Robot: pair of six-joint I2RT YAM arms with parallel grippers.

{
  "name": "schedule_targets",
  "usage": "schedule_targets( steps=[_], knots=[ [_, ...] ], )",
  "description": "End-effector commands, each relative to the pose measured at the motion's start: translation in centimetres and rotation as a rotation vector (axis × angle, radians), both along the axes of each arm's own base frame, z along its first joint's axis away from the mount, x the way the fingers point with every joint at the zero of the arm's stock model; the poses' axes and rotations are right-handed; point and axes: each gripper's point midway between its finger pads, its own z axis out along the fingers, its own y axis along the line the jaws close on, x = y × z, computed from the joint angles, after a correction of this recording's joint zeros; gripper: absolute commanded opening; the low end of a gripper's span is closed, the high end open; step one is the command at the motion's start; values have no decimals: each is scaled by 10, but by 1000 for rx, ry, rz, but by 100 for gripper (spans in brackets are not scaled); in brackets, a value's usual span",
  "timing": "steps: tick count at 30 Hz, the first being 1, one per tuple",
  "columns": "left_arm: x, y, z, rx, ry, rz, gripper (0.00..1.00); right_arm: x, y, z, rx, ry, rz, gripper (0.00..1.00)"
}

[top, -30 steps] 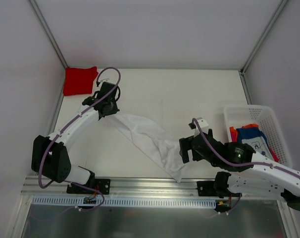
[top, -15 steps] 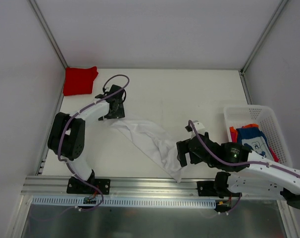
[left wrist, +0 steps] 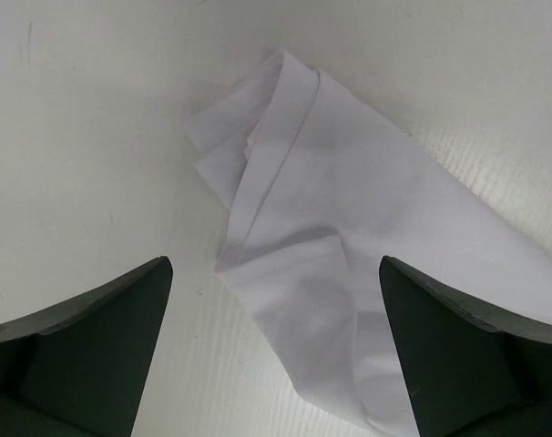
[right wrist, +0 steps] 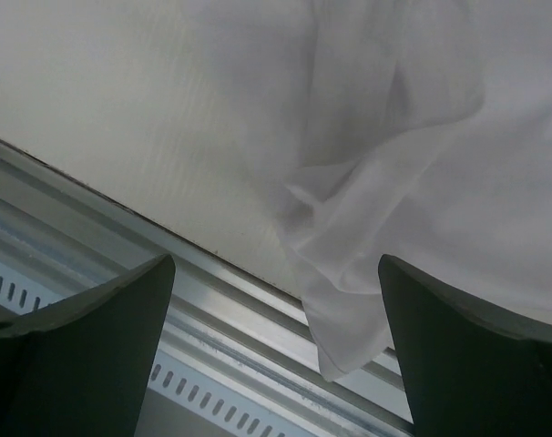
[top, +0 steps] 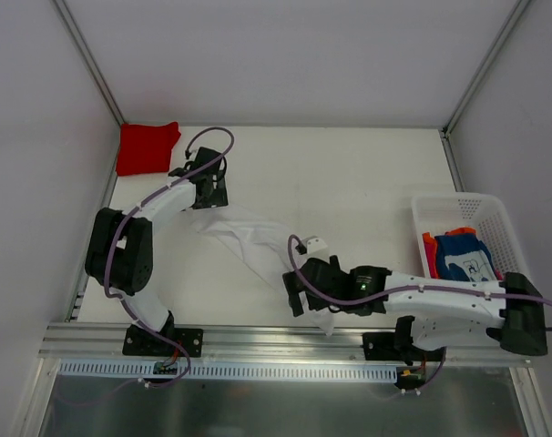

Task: Fold and stack the t-shirts
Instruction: Fold the tshirt

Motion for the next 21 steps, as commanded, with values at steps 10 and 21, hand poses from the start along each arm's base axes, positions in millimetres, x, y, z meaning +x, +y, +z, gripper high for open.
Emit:
schedule_targets(
  steps=[10,21],
  knots=[
    [-10,-20,22,-159,-102,-57,99,4,22,-54,8,22,-118,99],
    [-19,-29,17,-225,-115,-77,98,7,24,-53,-19,5,-103,99]
  ],
)
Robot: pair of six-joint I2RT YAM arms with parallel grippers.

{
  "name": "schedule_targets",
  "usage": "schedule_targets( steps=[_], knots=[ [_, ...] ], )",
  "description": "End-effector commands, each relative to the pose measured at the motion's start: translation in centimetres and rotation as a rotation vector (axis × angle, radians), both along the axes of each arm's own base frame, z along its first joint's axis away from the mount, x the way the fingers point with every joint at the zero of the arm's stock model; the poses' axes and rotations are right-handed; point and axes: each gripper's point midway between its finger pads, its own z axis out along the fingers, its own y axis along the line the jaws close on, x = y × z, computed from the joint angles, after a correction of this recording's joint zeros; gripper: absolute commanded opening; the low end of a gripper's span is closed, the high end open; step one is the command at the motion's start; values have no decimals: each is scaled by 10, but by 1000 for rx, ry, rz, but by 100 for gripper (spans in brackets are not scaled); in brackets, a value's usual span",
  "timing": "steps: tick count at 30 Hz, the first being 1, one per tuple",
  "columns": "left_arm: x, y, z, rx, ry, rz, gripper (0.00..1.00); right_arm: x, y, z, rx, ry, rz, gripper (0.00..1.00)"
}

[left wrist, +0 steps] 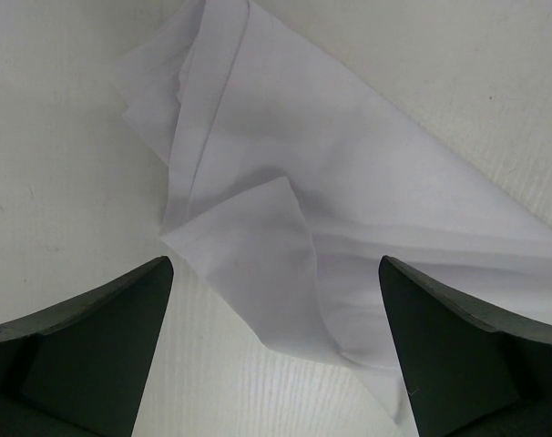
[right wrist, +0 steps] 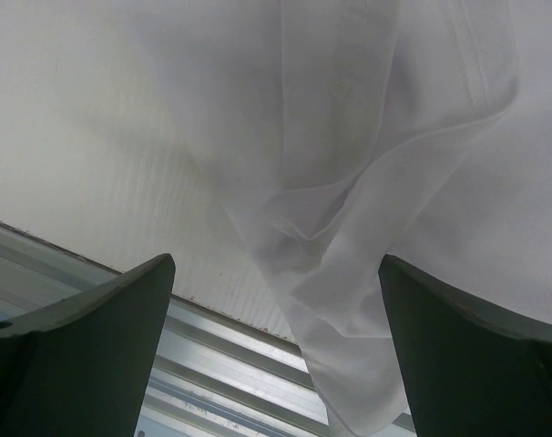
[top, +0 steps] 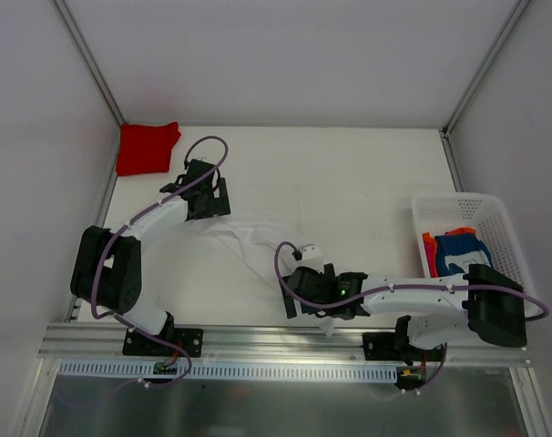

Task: Fold and stack the t-shirts
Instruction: Fold the tshirt

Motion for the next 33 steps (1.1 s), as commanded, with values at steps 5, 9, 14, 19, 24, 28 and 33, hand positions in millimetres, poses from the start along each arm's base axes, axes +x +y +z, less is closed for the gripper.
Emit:
schedule_targets(
  steps=[5,9,14,19,24,28,33],
  knots=[
    [0,-6,17,-65,-72,-2,96,6,9,5,41,-27,-16,99],
    [-2,-6,18,-82,-98,14,94,7,6,-1,39,-34,-25,70],
    [-10,-5,16,-119,-107,66,91,8,3,-4,7,-33,-30,61],
    [-37,-1,1,-198,-112,161,86,8,2,-8,-10,-35,-34,54],
    [-56,4,-11,-272,-142,267,73,8,4,-11,-15,-33,-25,40],
    [-62,6,-18,-300,-165,297,65,7,7,-14,-22,-25,-16,36],
    [-57,8,-23,-286,-169,311,65,7,8,-16,-28,-20,-5,36]
  ],
)
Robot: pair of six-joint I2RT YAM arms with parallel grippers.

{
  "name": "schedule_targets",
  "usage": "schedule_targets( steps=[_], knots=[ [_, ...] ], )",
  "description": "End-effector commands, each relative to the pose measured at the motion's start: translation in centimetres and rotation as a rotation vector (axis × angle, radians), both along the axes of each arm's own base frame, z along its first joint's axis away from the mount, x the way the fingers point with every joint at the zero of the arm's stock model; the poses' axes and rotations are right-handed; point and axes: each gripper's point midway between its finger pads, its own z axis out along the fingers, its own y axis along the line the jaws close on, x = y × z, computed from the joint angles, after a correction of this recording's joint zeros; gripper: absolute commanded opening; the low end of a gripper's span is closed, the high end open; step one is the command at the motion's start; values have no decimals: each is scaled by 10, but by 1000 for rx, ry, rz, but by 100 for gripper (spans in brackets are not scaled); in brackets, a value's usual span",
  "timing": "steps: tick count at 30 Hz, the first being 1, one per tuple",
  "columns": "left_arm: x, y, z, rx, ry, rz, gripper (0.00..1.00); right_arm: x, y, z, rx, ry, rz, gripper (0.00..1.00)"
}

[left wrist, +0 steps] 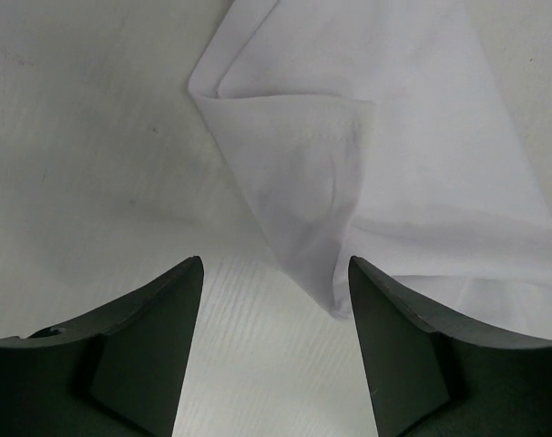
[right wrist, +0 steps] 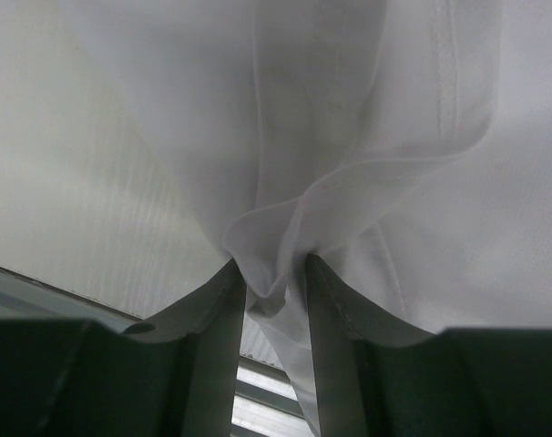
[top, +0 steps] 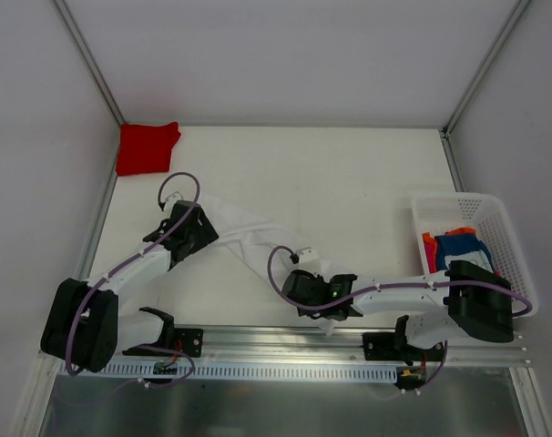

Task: Fold and stack the t-shirts
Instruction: Fold the tshirt

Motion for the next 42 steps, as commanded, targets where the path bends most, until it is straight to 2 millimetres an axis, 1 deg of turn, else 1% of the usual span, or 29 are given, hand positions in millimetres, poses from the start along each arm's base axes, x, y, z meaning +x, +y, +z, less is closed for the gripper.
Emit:
schedule_targets(
  steps=[1,4,5,6,7,8,9,11,12,15,17,18,20,21,24,28,29,30,31,32,33,34,39,40,42],
  knots=[
    [18,2,6,-8,-67,59,65,4,10,7,27,-19,2,36],
    [28,2,10,-1,-95,71,61,4,9,7,23,-20,-1,36],
    [29,2,10,1,-101,72,57,5,8,6,21,-21,-3,35],
    [37,1,14,-4,-127,73,56,4,8,5,18,-20,-1,35],
    [41,2,16,6,-134,76,53,4,7,5,18,-20,-1,33],
    [43,2,17,12,-135,77,50,4,7,5,15,-21,0,31],
    [49,1,17,22,-132,76,44,5,7,5,15,-23,-1,29],
    [54,0,15,33,-122,70,36,5,6,5,14,-25,-1,27],
    [58,-1,14,34,-117,69,31,5,6,5,14,-25,1,26],
    [61,-3,10,34,-109,67,18,5,5,5,13,-28,-1,25],
    [64,-2,7,41,-109,70,12,5,4,4,8,-28,-1,25],
    [64,-2,6,47,-107,64,8,5,4,5,10,-28,-1,25],
    [66,-2,5,56,-103,59,4,6,3,4,5,-30,-4,25],
    [67,-2,4,58,-102,58,1,6,3,3,3,-30,-2,25],
    [68,-2,4,66,-98,52,0,6,4,2,0,-28,-2,24],
    [74,-2,9,84,-110,38,0,6,4,4,-5,-32,-1,22],
    [78,-2,13,93,-121,29,0,6,-1,4,-24,-33,0,20],
    [79,-1,15,100,-126,29,0,7,-3,6,-31,-38,-1,16],
    [83,-2,20,111,-139,15,0,9,-4,13,-27,-54,-8,1],
    [85,-2,24,117,-147,9,0,9,-10,15,-49,-57,-15,0],
    [87,-2,26,123,-153,4,0,10,-13,19,-49,-64,-18,0],
    [92,-2,31,138,-165,-5,0,12,-17,27,-45,-80,-25,1],
    [107,-3,43,172,-191,-30,0,17,-28,46,-22,-124,-46,0],
    [108,-3,42,175,-188,-35,0,17,-32,47,-27,-126,-47,0],
    [111,-5,45,171,-196,-41,0,17,-34,53,-11,-134,-52,0]
  ],
)
